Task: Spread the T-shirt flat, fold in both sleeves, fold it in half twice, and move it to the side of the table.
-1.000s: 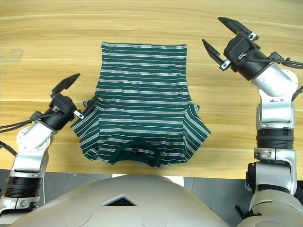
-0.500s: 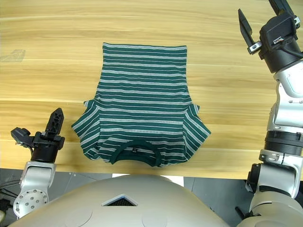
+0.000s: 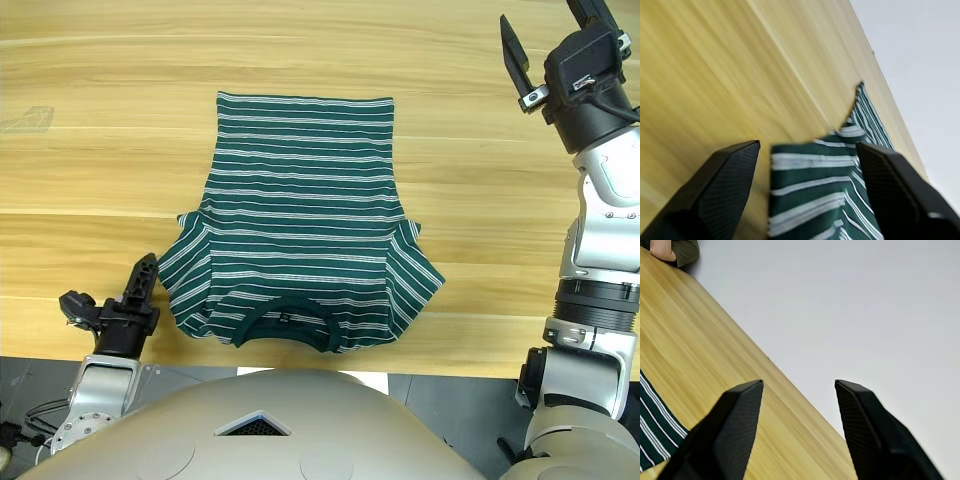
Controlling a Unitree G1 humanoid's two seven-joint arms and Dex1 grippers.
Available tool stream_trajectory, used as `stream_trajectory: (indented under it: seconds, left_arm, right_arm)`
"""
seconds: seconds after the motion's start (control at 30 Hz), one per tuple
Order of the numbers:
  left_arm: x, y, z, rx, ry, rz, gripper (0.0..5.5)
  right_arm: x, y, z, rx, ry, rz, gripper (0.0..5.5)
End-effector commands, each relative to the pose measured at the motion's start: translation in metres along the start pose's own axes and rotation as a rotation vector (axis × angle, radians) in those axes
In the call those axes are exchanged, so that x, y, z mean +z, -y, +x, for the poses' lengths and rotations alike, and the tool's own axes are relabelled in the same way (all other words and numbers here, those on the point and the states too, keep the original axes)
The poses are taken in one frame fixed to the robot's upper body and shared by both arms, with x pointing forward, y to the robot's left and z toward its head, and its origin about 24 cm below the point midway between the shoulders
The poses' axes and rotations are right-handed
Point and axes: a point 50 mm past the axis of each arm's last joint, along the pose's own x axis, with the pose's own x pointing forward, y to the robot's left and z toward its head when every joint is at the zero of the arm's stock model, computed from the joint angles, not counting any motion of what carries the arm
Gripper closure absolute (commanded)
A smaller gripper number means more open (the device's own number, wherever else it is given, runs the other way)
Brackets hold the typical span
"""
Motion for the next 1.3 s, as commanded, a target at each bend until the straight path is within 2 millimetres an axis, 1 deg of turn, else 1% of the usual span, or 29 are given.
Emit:
stream_trajectory:
  seconds: [0.03, 0.3, 0.5, 0.7, 0.73, 0.93, 1.03, 1.23, 1.3]
  left_arm:
    - [-0.022, -0.013, -0.010, 0.068, -0.156, -0.026, 1.92]
    - [-0.017, -0.017, -0.008, 0.067, -0.128, 0.020, 1.92]
    - [-0.017, -0.018, -0.006, 0.081, -0.116, 0.054, 2.76]
    - [-0.016, -0.019, -0.005, 0.085, -0.088, 0.066, 3.83]
    - [-0.016, -0.019, -0.004, 0.088, -0.075, 0.061, 3.94]
    - [-0.013, -0.019, -0.002, 0.100, -0.013, 0.038, 5.10]
    - [-0.012, -0.019, -0.001, 0.109, 0.005, 0.030, 5.49]
    - [-0.011, -0.019, 0.002, 0.115, 0.022, 0.018, 5.49]
    - [-0.008, -0.017, 0.003, 0.100, 0.034, 0.040, 5.49]
  right_arm:
    - [0.002, -0.001, 0.001, -0.006, -0.001, -0.004, 2.85]
    - [0.000, -0.005, -0.001, 0.000, -0.010, -0.013, 2.85]
    - [-0.001, -0.008, -0.001, 0.007, -0.013, -0.014, 2.85]
    - [-0.002, -0.010, -0.003, 0.011, -0.015, -0.014, 2.85]
    - [-0.003, -0.010, -0.003, 0.011, -0.018, -0.014, 2.85]
    - [-0.005, -0.012, -0.005, 0.009, -0.030, -0.015, 2.85]
    - [-0.006, -0.012, -0.005, 0.006, -0.033, -0.013, 2.85]
    - [-0.010, -0.016, -0.007, 0.008, -0.044, -0.004, 2.85]
    - [-0.011, -0.018, -0.007, 0.010, -0.046, -0.001, 2.85]
